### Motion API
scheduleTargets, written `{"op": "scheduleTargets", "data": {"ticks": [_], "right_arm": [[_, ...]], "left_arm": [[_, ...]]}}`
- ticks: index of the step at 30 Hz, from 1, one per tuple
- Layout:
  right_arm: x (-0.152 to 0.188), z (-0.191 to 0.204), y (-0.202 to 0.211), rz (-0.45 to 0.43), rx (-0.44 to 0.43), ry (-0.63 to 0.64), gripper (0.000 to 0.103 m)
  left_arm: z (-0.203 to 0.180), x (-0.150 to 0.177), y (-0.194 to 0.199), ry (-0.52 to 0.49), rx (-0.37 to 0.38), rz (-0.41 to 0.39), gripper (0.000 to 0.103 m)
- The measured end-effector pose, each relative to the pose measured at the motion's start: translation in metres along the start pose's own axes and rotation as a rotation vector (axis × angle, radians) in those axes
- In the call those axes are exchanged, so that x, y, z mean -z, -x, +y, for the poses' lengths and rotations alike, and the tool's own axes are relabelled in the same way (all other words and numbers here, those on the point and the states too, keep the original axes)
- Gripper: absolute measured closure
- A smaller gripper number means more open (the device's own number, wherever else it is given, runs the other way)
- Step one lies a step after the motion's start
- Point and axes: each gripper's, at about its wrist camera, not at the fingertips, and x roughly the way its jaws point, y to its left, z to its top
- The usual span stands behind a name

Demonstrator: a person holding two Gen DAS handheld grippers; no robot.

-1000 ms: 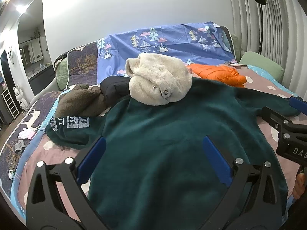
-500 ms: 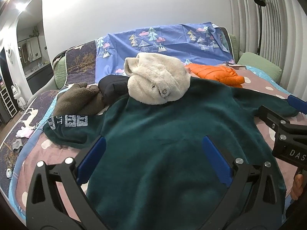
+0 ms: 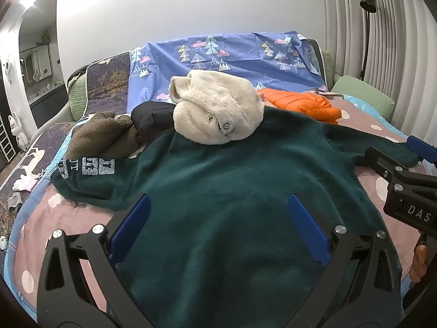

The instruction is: Fold large clothes

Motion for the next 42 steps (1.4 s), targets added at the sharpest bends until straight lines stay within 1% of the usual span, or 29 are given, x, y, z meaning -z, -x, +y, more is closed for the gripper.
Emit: {"op": "scheduleTargets", "data": {"ticks": [11, 20, 26, 42], "right_arm": [[-0.0004, -0.0003, -0.0014, -0.002, 0.006, 0.0, 0.001], [0.0001, -0.0018, -0.0029, -0.002, 0.008, 0.0, 0.001], [0.0011, -0.0032, -0.0041, -0.001, 0.01, -0.001, 0.001], [0.0022, -0.0012, -0.0049, 0.003, 0.013, 0.008, 0.001]], "left_arm": [[-0.0006, 0.0018, -0.0036, -0.008, 0.019, 0.014, 0.002], [0.0015, 0.0048, -0.0038, -0.012, 0.02, 0.006, 0.002], [0.0048, 0.0059, -0.0029, 0.005, 0.041, 0.006, 0.002], [0.0052, 0.0065, -0.002, 0.011, 0.054, -0.002, 0.002]]}}
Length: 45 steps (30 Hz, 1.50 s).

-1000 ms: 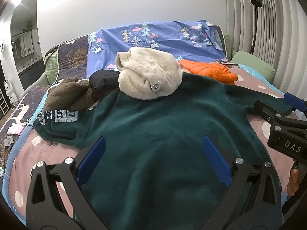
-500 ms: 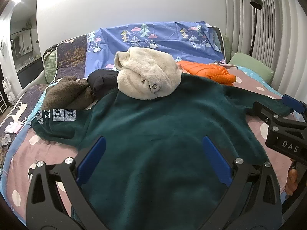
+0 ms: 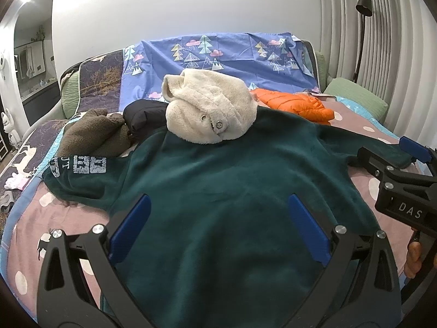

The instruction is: Fold large clothes

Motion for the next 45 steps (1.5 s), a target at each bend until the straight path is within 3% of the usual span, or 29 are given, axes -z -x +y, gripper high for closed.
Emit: {"op": "scheduleTargets", "data": {"ticks": [11, 18, 20, 21, 24, 27, 28, 30, 33, 34, 36, 39, 41, 43, 44, 45], "right_arm": [[-0.006, 0.005, -0.002, -0.003, 0.007, 0.026, 0.001], [-0.033, 0.019, -0.012, -0.066, 0.009, 0.112, 0.001], [-0.047, 0.027, -0.018, -0.089, -0.02, 0.145, 0.011], [-0.056, 0.032, -0.024, -0.089, -0.035, 0.167, 0.025], [-0.082, 0.049, -0.05, -0.036, -0.113, 0.216, 0.083], [-0.112, 0.076, -0.087, 0.044, -0.252, 0.239, 0.083], [-0.123, 0.09, -0.104, 0.054, -0.264, 0.262, 0.075], [-0.139, 0.117, -0.133, 0.077, -0.262, 0.315, 0.063], [-0.157, 0.163, -0.179, 0.101, -0.269, 0.403, 0.06], [-0.158, 0.173, -0.19, 0.115, -0.277, 0.42, 0.052], [-0.167, 0.202, -0.224, 0.14, -0.282, 0.443, 0.046], [-0.167, 0.237, -0.264, 0.19, -0.296, 0.467, 0.045], [-0.163, 0.255, -0.292, 0.217, -0.233, 0.502, 0.045], [-0.159, 0.262, -0.313, 0.223, -0.181, 0.522, 0.049], [-0.16, 0.259, -0.315, 0.203, -0.17, 0.514, 0.059], [-0.164, 0.251, -0.314, 0.184, -0.161, 0.487, 0.084]], "left_arm": [[0.001, -0.005, -0.001, -0.006, -0.024, -0.028, 0.003], [0.029, -0.035, -0.012, 0.029, -0.022, -0.043, 0.027], [0.043, -0.051, -0.022, 0.042, -0.041, -0.044, 0.033], [0.05, -0.059, -0.028, 0.052, -0.051, -0.038, 0.041], [0.079, -0.079, -0.046, 0.13, -0.038, -0.014, 0.056], [0.106, -0.09, -0.064, 0.198, -0.052, 0.009, 0.062], [0.114, -0.092, -0.072, 0.207, -0.067, 0.015, 0.062], [0.127, -0.095, -0.085, 0.215, -0.086, 0.025, 0.062], [0.146, -0.097, -0.108, 0.236, -0.088, 0.057, 0.061], [0.152, -0.096, -0.116, 0.243, -0.09, 0.065, 0.061], [0.166, -0.096, -0.131, 0.255, -0.093, 0.077, 0.061], [0.184, -0.097, -0.153, 0.278, -0.088, 0.098, 0.055], [0.193, -0.099, -0.166, 0.287, -0.086, 0.112, 0.055], [0.198, -0.102, -0.178, 0.288, -0.083, 0.122, 0.054], [0.199, -0.103, -0.183, 0.286, -0.079, 0.126, 0.053], [0.199, -0.104, -0.186, 0.283, -0.078, 0.128, 0.053]]}}
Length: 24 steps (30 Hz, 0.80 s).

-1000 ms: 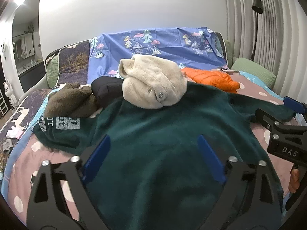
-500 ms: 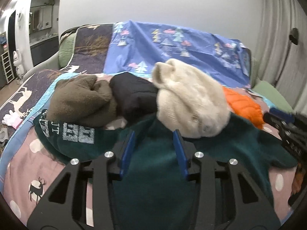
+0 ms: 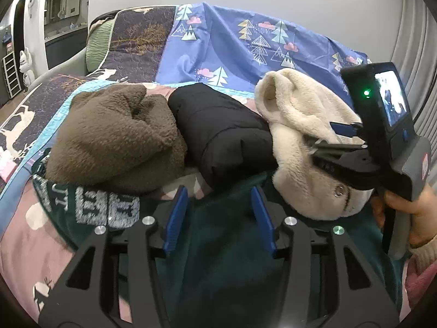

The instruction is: Fold large clothes

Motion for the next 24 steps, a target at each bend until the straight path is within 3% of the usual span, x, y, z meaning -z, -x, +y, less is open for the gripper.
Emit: {"op": "scheduleTargets", "data": {"ticks": [2, 5, 7, 9, 12, 14, 18, 20, 22, 24], "right_arm": [[0.004, -0.035, 0.014, -0.049, -0.051, -0.138, 0.09], [0.02, -0.091, 0.034, -0.106, -0.026, -0.263, 0.092], [0.038, -0.131, 0.038, -0.102, -0.019, -0.369, 0.092], [0.063, -0.164, 0.03, -0.048, -0.078, -0.473, 0.092], [0.085, -0.171, 0.021, -0.005, -0.078, -0.473, 0.091], [0.088, -0.17, 0.02, -0.006, -0.079, -0.471, 0.09], [0.083, -0.159, 0.02, -0.021, -0.081, -0.446, 0.09], [0.077, -0.157, 0.018, -0.035, -0.081, -0.441, 0.084], [0.073, -0.158, 0.018, -0.059, -0.078, -0.453, 0.065], [0.067, -0.161, 0.012, -0.062, -0.104, -0.461, 0.058]], "left_arm": [[-0.002, -0.004, -0.007, -0.009, 0.004, 0.0, 0.053], [-0.013, -0.011, -0.017, -0.037, 0.04, -0.003, 0.051], [-0.022, -0.018, -0.026, -0.046, 0.082, 0.009, 0.041], [-0.036, -0.029, -0.042, -0.037, 0.136, 0.028, 0.031], [-0.052, -0.048, -0.069, 0.011, 0.212, 0.067, 0.021], [-0.064, -0.061, -0.091, 0.065, 0.264, 0.102, 0.02], [-0.089, -0.082, -0.128, 0.07, 0.269, 0.149, 0.014], [-0.098, -0.089, -0.147, 0.079, 0.244, 0.182, 0.013], [-0.1, -0.098, -0.162, 0.133, 0.264, 0.196, 0.014], [-0.099, -0.106, -0.171, 0.182, 0.264, 0.201, 0.019]]}}
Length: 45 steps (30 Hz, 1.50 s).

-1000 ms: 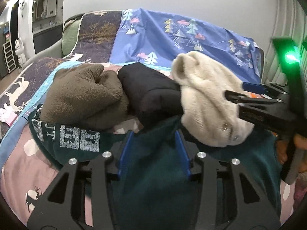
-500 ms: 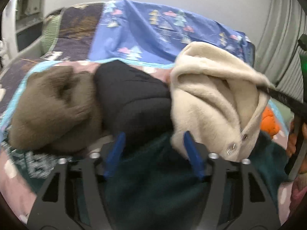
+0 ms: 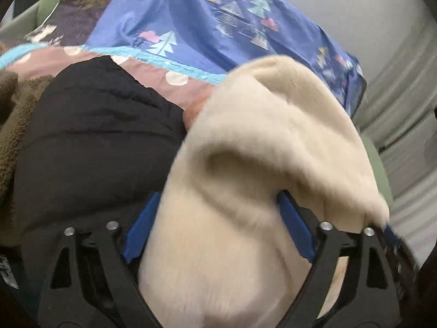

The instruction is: Fold large clothes

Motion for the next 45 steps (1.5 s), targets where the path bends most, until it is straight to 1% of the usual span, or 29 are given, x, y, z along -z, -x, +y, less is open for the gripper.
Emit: {"op": "scheduleTargets", "data": {"ticks": [3, 4, 6, 7, 8, 9, 10, 12, 15, 18, 19, 20, 21, 22, 25, 27, 30, 31, 32, 34, 35, 36, 37, 38, 40, 41, 43, 44, 45], "right_arm": [[-0.007, 0.002, -0.009, 0.014, -0.024, -0.017, 0.059], [-0.009, 0.003, -0.01, 0.011, -0.024, -0.016, 0.069], [-0.011, 0.004, -0.013, 0.017, -0.045, -0.022, 0.083], [-0.011, 0.003, -0.014, 0.011, -0.045, -0.034, 0.086], [-0.011, 0.001, -0.014, 0.007, -0.047, -0.041, 0.087], [-0.011, 0.001, -0.014, 0.003, -0.048, -0.047, 0.089], [-0.01, -0.001, -0.014, -0.005, -0.047, -0.051, 0.091], [-0.011, -0.006, -0.008, -0.024, -0.05, -0.068, 0.092], [-0.017, -0.02, 0.014, -0.097, -0.075, -0.114, 0.093], [-0.019, -0.028, 0.038, -0.139, -0.096, -0.122, 0.093], [-0.018, -0.028, 0.043, -0.142, -0.095, -0.113, 0.093], [-0.018, -0.027, 0.045, -0.136, -0.098, -0.108, 0.093], [-0.017, -0.025, 0.044, -0.126, -0.099, -0.1, 0.093], [-0.016, -0.022, 0.043, -0.115, -0.095, -0.089, 0.093], [-0.014, -0.011, 0.037, -0.088, -0.066, -0.069, 0.091], [-0.013, -0.007, 0.033, -0.076, -0.046, -0.049, 0.09], [-0.017, -0.007, 0.022, -0.064, -0.017, -0.034, 0.081], [-0.018, -0.009, 0.021, -0.063, -0.019, -0.046, 0.084], [-0.019, -0.012, 0.027, -0.085, -0.046, -0.077, 0.09], [-0.017, -0.019, 0.051, -0.159, -0.085, -0.106, 0.094], [-0.01, -0.021, 0.072, -0.227, -0.078, -0.084, 0.096], [0.0, -0.023, 0.091, -0.279, -0.068, -0.054, 0.097], [0.013, -0.025, 0.106, -0.306, -0.065, -0.02, 0.097], [0.023, -0.028, 0.112, -0.299, -0.062, -0.002, 0.097], [0.048, -0.035, 0.116, -0.225, -0.065, 0.009, 0.097], [0.06, -0.041, 0.114, -0.177, -0.072, 0.003, 0.097], [0.069, -0.047, 0.11, -0.126, -0.069, -0.027, 0.097], [0.068, -0.048, 0.109, -0.118, -0.08, -0.033, 0.096], [0.063, -0.047, 0.109, -0.12, -0.087, -0.043, 0.09]], "left_arm": [[0.007, -0.006, -0.003, 0.087, 0.05, 0.013, 0.023], [0.006, -0.006, -0.003, 0.087, 0.053, 0.009, 0.023], [0.004, -0.004, -0.004, 0.06, 0.03, 0.007, 0.024], [0.002, -0.004, -0.005, 0.049, 0.026, 0.005, 0.034], [-0.001, -0.004, -0.006, 0.038, 0.033, -0.004, 0.051], [-0.002, -0.004, -0.005, 0.03, 0.035, -0.012, 0.062], [-0.006, -0.003, -0.003, 0.014, 0.035, -0.025, 0.081], [-0.015, -0.003, 0.009, -0.048, -0.001, -0.066, 0.085], [-0.034, -0.005, 0.046, -0.167, -0.055, -0.152, 0.087], [-0.053, -0.001, 0.092, -0.344, -0.129, -0.259, 0.09], [-0.058, 0.001, 0.106, -0.41, -0.183, -0.306, 0.094], [-0.061, 0.003, 0.114, -0.463, -0.243, -0.334, 0.094], [-0.061, 0.001, 0.116, -0.48, -0.282, -0.337, 0.094], [-0.061, -0.002, 0.117, -0.476, -0.291, -0.329, 0.094], [-0.058, -0.001, 0.113, -0.457, -0.273, -0.298, 0.094], [-0.063, 0.004, 0.107, -0.491, -0.296, -0.306, 0.094], [-0.07, 0.005, 0.094, -0.506, -0.325, -0.292, 0.094], [-0.07, 0.003, 0.09, -0.495, -0.335, -0.284, 0.095], [-0.072, 0.004, 0.093, -0.482, -0.332, -0.3, 0.096], [-0.072, 0.013, 0.117, -0.478, -0.28, -0.381, 0.096], [-0.071, 0.018, 0.13, -0.477, -0.253, -0.419, 0.097], [-0.068, 0.03, 0.149, -0.484, -0.204, -0.461, 0.097], [-0.065, 0.044, 0.163, -0.506, -0.188, -0.486, 0.096], [-0.061, 0.059, 0.172, -0.536, -0.197, -0.504, 0.092], [-0.045, 0.1, 0.184, -0.612, -0.225, -0.499, 0.083], [-0.039, 0.113, 0.185, -0.634, -0.228, -0.482, 0.065], [-0.024, 0.139, 0.187, -0.682, -0.242, -0.437, 0.039], [-0.02, 0.146, 0.188, -0.692, -0.253, -0.432, 0.037], [-0.018, 0.148, 0.19, -0.694, -0.254, -0.428, 0.037]]}}
